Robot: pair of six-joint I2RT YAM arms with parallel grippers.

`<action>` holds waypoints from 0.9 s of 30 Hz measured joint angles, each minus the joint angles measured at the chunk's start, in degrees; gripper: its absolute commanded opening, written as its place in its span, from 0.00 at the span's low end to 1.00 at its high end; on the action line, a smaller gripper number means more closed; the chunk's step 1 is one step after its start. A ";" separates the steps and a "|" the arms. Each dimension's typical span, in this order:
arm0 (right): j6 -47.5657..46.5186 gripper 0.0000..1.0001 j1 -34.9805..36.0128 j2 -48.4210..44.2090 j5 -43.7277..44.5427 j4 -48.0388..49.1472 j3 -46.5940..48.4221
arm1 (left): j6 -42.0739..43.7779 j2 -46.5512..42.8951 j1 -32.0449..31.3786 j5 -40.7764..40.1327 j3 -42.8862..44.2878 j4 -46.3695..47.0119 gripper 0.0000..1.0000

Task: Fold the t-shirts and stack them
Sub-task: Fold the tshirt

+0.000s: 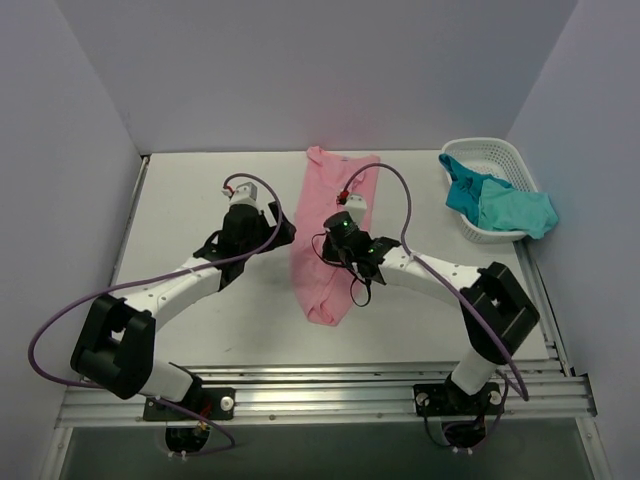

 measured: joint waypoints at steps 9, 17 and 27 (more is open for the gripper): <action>2.29 0.00 6.27 -14.16 1.27 -4.28 -3.80 | -0.02 0.11 0.00 0.07 0.00 0.11 0.98; 7.67 0.00 12.00 -17.51 1.95 -6.71 -10.43 | -0.15 2.45 0.00 0.33 0.02 0.85 0.98; 17.55 0.00 23.80 -22.14 5.84 -7.10 -17.70 | -0.17 4.35 -0.09 0.50 1.05 0.94 0.98</action>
